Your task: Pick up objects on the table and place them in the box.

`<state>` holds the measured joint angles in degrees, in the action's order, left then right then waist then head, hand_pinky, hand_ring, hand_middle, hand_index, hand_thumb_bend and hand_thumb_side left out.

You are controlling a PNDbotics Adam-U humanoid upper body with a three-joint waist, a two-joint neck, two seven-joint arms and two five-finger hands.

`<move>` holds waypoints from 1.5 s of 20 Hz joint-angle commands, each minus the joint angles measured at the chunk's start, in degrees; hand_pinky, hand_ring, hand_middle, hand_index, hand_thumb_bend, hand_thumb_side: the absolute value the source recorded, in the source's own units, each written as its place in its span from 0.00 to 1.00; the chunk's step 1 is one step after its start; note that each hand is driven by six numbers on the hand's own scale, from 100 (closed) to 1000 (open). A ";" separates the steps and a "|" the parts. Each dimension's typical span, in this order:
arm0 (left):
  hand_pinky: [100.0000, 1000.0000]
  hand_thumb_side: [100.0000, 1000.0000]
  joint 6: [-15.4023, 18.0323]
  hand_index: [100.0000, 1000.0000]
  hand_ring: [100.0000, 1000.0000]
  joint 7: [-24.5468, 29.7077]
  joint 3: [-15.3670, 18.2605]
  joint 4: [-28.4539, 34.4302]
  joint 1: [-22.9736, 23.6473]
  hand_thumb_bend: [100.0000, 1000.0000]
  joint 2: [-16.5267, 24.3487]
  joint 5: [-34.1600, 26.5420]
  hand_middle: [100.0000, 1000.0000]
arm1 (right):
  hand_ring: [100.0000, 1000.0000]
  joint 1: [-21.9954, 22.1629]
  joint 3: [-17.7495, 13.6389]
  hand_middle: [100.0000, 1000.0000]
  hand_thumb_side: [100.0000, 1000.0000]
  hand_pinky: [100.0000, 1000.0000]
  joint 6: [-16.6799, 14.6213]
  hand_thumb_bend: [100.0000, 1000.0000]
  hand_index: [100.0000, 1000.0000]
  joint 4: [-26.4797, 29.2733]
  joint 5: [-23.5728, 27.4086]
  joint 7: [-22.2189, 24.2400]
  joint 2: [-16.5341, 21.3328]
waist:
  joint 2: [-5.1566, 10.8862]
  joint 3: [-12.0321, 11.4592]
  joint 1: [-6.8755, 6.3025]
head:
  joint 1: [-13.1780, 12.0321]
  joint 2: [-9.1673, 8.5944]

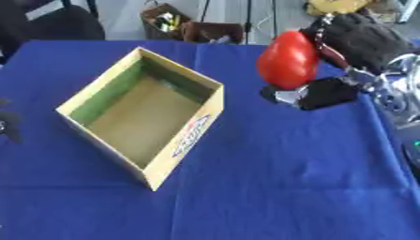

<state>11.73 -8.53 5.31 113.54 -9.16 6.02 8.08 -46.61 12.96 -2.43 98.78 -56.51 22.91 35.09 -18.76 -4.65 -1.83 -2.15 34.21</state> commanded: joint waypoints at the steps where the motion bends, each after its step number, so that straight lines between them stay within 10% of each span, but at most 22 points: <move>1: 0.21 0.93 0.03 0.72 0.44 0.33 -0.19 1.05 -0.16 0.00 0.65 -0.18 0.52 | 0.34 -4.53 1.04 0.27 0.89 0.23 -0.98 0.00 0.52 -1.82 2.27 -0.07 -0.29 | 1.23 -0.31 0.25 | 0.26 0.36; 14: 0.21 0.92 0.01 0.72 0.44 1.06 -0.75 1.05 -0.46 0.00 0.81 -0.73 0.52 | 0.34 -20.24 4.84 0.25 0.83 0.23 -6.72 0.00 0.52 -19.72 4.39 3.01 -13.17 | 1.36 -3.27 0.97 | 1.81 0.56; 30: 0.21 0.92 0.23 0.72 0.44 1.66 -1.22 1.05 -1.57 0.00 0.69 -1.33 0.52 | 0.35 -25.36 3.84 0.25 0.74 0.24 -14.61 0.00 0.51 -42.08 -3.33 5.68 -25.56 | 0.18 -6.60 1.71 | 3.58 0.06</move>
<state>11.82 -7.10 4.41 113.54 -10.18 6.02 6.81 -70.14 17.30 -16.25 57.56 -59.14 28.33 9.78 -19.66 -11.21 0.12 1.23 34.63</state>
